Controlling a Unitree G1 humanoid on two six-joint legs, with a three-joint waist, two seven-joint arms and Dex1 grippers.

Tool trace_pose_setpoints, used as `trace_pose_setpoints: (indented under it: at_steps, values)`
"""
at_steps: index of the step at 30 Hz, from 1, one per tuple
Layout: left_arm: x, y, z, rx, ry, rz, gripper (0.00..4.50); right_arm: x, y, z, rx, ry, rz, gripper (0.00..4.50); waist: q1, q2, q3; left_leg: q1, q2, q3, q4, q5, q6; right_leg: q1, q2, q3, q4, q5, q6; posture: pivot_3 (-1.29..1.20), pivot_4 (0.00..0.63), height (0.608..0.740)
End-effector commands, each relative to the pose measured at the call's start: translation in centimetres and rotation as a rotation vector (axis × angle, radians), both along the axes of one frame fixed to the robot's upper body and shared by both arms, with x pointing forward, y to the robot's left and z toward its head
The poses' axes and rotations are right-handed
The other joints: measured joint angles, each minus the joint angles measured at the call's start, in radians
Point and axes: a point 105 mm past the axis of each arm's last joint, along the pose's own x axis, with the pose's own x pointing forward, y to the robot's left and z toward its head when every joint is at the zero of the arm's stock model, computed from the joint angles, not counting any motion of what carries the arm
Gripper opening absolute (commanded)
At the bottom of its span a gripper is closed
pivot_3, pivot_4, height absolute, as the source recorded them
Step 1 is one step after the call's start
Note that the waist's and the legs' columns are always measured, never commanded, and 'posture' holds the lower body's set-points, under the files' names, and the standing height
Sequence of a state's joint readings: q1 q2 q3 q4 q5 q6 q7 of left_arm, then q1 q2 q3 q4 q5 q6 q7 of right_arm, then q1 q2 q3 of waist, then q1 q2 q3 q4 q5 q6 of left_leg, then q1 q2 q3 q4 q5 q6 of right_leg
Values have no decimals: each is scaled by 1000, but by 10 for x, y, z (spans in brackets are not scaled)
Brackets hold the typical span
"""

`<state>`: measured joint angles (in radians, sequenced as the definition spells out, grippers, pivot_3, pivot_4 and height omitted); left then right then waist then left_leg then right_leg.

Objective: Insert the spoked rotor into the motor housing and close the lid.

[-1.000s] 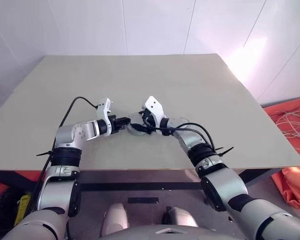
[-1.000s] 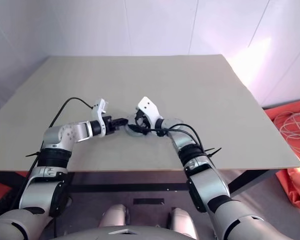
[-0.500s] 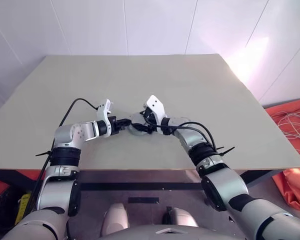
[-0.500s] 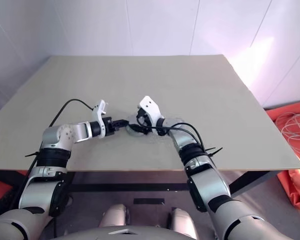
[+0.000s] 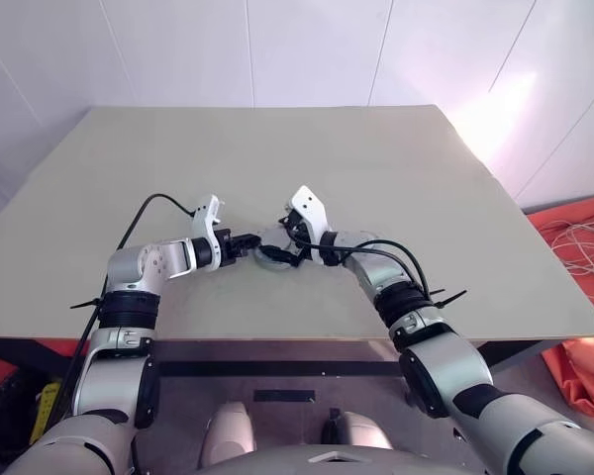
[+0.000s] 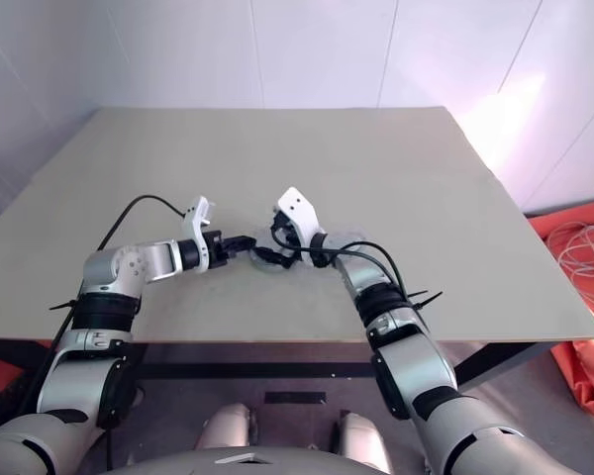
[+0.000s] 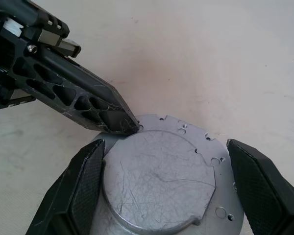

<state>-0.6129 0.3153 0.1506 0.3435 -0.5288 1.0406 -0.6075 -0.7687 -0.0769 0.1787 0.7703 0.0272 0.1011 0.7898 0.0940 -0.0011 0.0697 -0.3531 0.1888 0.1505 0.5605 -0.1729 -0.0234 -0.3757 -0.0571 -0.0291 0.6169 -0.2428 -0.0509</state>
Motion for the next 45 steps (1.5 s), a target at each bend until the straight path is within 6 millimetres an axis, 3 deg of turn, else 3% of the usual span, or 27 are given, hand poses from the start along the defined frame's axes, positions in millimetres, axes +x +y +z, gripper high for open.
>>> trace_pose_setpoints:
  at_steps: [1,7,11,21,24,29,39,45]
  values:
    - [-2,-6,4,-7,1,-33,0,4,0,29,146,0,-9,4483,1,0,1,-1,0,0,0,0,0,0,0,0,0,0,0,0,0,740]
    - [-2,-8,3,-7,3,-42,0,2,-2,61,319,59,6,4483,3,1,1,-9,0,0,0,0,0,-6,0,-1,-2,0,-1,0,0,740]
    - [-2,-10,4,-8,2,-46,0,1,-9,68,338,116,-23,4483,4,1,1,-13,0,-1,1,1,-1,-9,0,-3,-3,1,-1,0,0,740]
    - [-5,-12,1,-20,11,-55,0,-12,-84,64,245,475,-178,4483,11,1,1,-13,-1,-1,1,1,-2,-7,0,-3,-6,2,2,0,0,740]
    - [-5,-13,1,-22,12,-57,0,-15,-95,56,230,564,-223,4483,11,1,1,-13,-1,-1,1,1,-2,-7,0,-3,-6,2,2,0,0,740]
    - [-4,-12,1,-19,11,-59,0,-22,-97,39,242,705,-277,4483,14,1,1,-14,-1,-1,1,1,-2,-7,0,-3,-6,2,2,0,0,740]
    - [-4,-9,3,-9,2,-56,0,-26,-82,5,289,898,-400,4483,19,1,0,-14,-1,-1,2,1,-2,-7,0,-3,-6,3,2,0,0,740]
    - [-5,-7,3,-2,0,-52,0,-23,-75,-3,335,960,-437,4483,18,1,0,-4,0,-1,1,3,-5,1,0,-3,-5,3,3,0,0,740]
